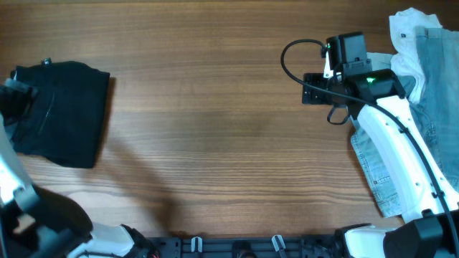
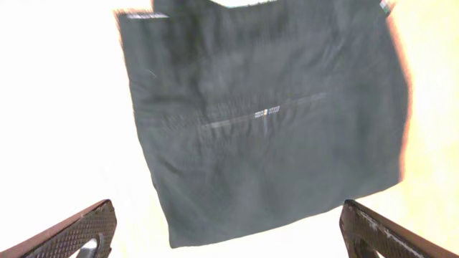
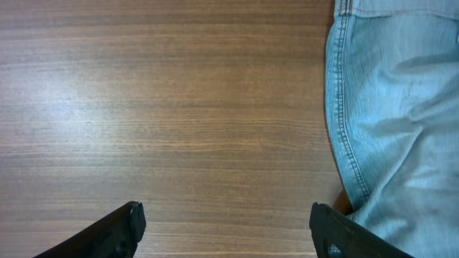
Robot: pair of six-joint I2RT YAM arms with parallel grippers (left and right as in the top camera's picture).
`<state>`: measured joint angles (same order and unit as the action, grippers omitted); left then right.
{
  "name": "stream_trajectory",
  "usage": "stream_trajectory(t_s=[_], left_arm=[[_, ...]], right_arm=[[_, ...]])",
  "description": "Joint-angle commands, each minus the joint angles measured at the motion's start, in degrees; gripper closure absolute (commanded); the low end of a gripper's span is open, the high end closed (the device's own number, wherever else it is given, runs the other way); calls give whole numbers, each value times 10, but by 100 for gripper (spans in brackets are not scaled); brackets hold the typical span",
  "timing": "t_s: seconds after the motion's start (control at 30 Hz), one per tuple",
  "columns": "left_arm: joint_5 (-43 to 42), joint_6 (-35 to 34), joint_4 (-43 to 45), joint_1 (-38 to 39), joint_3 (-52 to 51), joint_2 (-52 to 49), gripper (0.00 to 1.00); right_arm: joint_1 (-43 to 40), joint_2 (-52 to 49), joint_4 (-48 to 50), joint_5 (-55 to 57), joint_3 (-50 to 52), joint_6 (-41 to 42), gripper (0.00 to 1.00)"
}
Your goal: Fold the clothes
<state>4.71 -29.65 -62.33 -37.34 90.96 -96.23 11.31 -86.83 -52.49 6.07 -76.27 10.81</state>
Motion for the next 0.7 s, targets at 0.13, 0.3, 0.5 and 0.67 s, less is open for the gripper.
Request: stream_trajectory(t_s=[0.13, 0.3, 0.5, 0.67], left_arm=[[-90, 12, 14, 83, -3, 36, 0], [-102, 143, 27, 313, -3, -22, 0], [-36, 168, -120, 442, -3, -108, 0], [-38, 125, -256, 417, -5, -96, 0]], right_arm=[[2, -20, 26, -87, -2, -1, 17], [0, -66, 99, -186, -2, -4, 1], [-97, -79, -31, -186, -4, -36, 0], [-141, -51, -159, -186, -1, -48, 2]])
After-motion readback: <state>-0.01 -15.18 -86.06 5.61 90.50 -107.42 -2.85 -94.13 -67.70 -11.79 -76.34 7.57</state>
